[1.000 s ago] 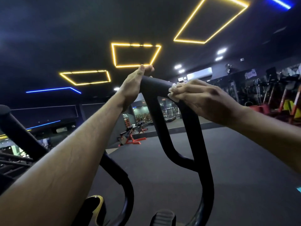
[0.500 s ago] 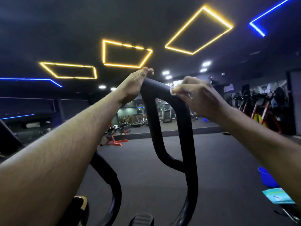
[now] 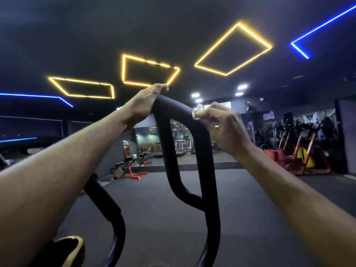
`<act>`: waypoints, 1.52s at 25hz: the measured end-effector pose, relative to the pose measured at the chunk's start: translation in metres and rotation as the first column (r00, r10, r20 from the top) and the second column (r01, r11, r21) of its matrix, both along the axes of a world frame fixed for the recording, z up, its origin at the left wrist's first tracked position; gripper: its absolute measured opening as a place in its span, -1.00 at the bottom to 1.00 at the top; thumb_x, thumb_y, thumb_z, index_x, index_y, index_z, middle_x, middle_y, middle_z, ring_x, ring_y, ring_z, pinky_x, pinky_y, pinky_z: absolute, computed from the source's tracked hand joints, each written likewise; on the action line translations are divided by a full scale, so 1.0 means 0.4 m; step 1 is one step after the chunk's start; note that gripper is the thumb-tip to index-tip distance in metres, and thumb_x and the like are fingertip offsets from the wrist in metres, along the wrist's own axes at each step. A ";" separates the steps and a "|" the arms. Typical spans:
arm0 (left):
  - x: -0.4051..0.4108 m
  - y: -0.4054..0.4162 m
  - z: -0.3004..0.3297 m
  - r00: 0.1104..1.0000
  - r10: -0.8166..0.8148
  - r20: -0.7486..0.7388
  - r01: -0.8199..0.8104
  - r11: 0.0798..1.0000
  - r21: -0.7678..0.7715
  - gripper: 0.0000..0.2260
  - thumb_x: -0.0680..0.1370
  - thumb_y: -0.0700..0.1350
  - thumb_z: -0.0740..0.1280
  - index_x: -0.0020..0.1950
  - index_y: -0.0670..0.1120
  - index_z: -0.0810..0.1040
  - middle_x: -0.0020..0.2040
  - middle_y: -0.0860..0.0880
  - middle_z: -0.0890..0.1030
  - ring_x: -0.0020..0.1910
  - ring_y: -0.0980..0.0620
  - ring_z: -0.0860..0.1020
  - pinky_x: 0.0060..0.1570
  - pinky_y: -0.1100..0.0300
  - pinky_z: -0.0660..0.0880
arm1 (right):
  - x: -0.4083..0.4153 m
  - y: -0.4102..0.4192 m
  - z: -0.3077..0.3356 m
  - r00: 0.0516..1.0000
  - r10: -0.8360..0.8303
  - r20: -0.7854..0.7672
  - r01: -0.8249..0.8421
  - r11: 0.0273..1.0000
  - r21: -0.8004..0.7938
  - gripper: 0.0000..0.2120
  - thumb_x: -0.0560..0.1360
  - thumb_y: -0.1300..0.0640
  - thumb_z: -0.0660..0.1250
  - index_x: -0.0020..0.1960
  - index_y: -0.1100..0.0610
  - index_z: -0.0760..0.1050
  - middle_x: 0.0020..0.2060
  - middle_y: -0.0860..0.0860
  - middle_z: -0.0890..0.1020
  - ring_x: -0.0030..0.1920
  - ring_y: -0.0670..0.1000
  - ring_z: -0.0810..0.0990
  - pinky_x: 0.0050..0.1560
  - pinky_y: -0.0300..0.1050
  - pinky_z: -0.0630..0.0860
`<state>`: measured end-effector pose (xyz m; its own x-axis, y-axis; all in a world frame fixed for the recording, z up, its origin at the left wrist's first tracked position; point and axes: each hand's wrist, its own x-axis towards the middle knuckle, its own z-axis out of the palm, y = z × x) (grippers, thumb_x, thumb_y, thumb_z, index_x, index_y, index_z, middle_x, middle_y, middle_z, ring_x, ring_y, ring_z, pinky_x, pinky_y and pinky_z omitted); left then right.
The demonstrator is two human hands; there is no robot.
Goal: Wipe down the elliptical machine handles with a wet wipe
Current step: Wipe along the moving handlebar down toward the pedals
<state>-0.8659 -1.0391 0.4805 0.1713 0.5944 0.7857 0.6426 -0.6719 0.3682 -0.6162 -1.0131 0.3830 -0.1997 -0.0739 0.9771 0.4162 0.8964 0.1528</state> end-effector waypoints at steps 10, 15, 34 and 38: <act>0.036 -0.037 -0.020 0.932 -0.134 0.338 0.197 0.967 -0.162 -0.52 0.76 0.19 -0.03 0.41 -0.01 0.55 0.24 0.00 0.65 0.29 0.00 0.60 0.44 -0.06 0.45 | -0.086 -0.058 0.125 0.956 -0.214 0.203 0.138 0.932 0.336 -0.93 0.59 0.23 0.37 0.00 0.17 0.64 -0.01 0.05 0.60 0.01 0.05 0.54 -0.06 -0.08 0.61; 0.018 -0.059 -0.003 0.958 -0.143 0.250 0.211 0.940 -0.269 -0.34 0.69 0.36 -0.17 0.51 0.05 0.46 0.42 -0.12 0.58 0.44 0.00 0.50 0.55 -0.11 0.28 | -0.127 -0.049 0.201 0.819 -0.434 0.376 0.184 0.819 0.544 -0.91 0.59 0.31 0.34 -0.04 0.16 0.57 -0.01 0.05 0.54 0.03 -0.03 0.45 -0.03 -0.22 0.52; 0.007 0.009 -0.016 0.928 -0.133 0.349 0.184 0.976 -0.119 0.03 0.57 0.53 0.00 0.44 -0.47 0.32 0.34 -0.38 0.52 0.22 0.28 0.60 0.45 -0.19 0.43 | -0.133 -0.124 0.235 0.412 -0.814 0.409 0.118 0.493 0.862 -0.71 0.50 0.33 0.10 -0.13 0.18 0.61 -0.02 0.10 0.57 0.02 0.10 0.56 0.02 -0.02 0.61; 0.005 -0.053 0.004 0.946 -0.191 0.261 0.266 0.919 -0.292 -0.22 0.65 0.40 -0.21 0.68 -0.06 0.21 0.62 0.07 0.34 0.53 0.09 0.39 0.39 0.18 0.39 | -0.202 -0.088 0.224 0.597 -0.711 0.372 0.125 0.540 0.833 -0.79 0.49 0.39 0.25 -0.21 0.20 0.59 -0.13 0.12 0.61 -0.02 0.11 0.61 0.02 -0.01 0.62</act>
